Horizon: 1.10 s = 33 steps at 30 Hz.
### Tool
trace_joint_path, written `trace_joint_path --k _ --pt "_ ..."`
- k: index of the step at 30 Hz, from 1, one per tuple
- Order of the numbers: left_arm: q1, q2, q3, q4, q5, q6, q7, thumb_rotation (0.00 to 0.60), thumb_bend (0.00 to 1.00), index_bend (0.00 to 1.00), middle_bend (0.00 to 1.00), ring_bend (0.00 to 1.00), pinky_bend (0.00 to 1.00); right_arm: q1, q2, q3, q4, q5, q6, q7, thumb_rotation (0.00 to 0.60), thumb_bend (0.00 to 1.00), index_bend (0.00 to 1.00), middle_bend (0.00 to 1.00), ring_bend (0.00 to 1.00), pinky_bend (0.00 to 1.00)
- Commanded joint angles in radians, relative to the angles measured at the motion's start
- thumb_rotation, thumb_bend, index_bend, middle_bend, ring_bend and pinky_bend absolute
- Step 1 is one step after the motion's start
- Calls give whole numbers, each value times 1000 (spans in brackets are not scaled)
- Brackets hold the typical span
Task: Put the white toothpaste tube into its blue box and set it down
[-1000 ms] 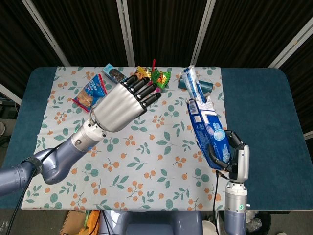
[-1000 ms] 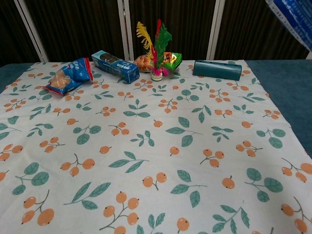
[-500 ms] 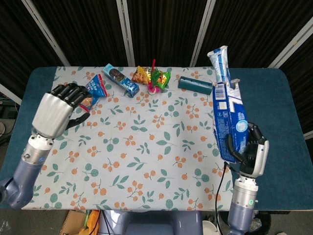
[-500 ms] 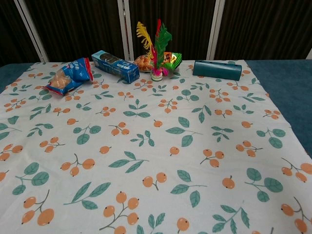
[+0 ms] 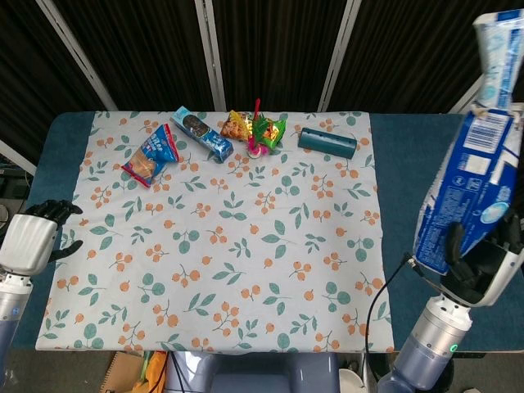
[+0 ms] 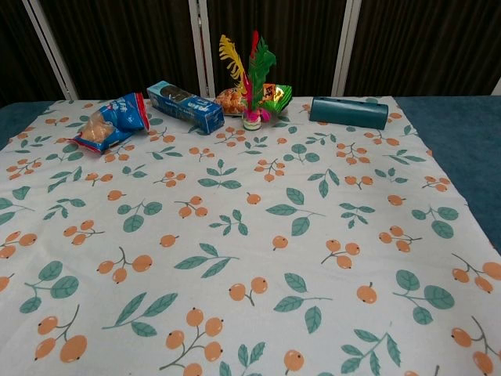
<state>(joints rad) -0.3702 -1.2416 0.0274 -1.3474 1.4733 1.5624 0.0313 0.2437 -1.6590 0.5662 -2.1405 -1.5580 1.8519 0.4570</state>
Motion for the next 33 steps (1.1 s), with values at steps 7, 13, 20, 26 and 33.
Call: trace_joint_path --k 7,13,20,26,33 --pt "79 -61 35 70 -11 -15 -68 600 0 359 340 339 490 5 2 -72 81 73 -74 -35 600 475 271 420 334 432" --pt "88 -62 15 36 -11 -23 -86 600 0 353 337 337 488 30 -15 -63 155 185 -141 -36 600 509 494 596 625 610" --pt "95 -60 3 14 -6 -43 -83 600 0 352 339 337 488 30 -48 -71 200 187 -124 -22 600 564 607 683 712 669" --pt "104 -57 -12 8 -15 -57 -91 600 0 352 340 337 488 15 -43 -69 177 191 -114 -1 600 565 607 684 713 668" --pt "114 -51 -38 -1 -28 -73 -106 600 0 353 341 337 488 -13 -18 54 -2 178 -34 80 600 565 607 684 713 668"
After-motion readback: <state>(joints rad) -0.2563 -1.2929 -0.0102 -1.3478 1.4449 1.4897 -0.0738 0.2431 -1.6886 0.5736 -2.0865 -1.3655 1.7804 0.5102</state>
